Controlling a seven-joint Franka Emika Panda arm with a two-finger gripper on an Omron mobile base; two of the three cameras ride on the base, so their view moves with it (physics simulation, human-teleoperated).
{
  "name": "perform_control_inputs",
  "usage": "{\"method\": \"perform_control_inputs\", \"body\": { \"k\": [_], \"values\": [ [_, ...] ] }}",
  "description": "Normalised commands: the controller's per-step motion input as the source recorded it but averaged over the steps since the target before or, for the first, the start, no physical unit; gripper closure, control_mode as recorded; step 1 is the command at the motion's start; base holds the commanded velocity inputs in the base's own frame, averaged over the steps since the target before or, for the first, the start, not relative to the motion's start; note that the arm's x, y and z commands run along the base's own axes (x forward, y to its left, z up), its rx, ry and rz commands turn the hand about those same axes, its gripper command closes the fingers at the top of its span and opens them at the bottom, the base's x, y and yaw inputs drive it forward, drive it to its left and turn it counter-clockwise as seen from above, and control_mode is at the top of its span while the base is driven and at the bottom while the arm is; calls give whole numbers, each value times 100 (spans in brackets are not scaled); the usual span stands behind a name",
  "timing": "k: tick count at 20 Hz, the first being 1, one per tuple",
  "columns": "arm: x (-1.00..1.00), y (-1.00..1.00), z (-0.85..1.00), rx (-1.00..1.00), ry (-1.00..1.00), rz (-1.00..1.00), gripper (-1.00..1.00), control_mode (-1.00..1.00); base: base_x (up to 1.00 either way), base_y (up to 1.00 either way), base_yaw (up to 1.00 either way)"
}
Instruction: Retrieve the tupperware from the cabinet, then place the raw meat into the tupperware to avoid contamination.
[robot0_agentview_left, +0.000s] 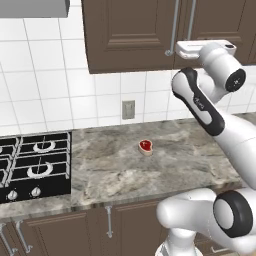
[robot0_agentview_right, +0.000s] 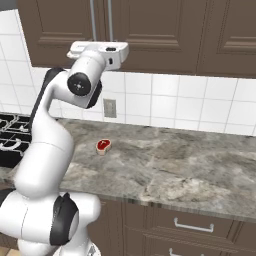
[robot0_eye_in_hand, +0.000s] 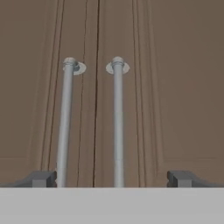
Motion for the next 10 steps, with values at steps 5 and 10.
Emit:
{"method": "perform_control_inputs", "body": {
  "k": [5, 10],
  "values": [
    [23, -4, 0, 0, 0, 0, -100, -100, 0, 0, 0],
    [23, -10, 0, 0, 0, 0, -100, -100, 0, 0, 0]
  ]
}}
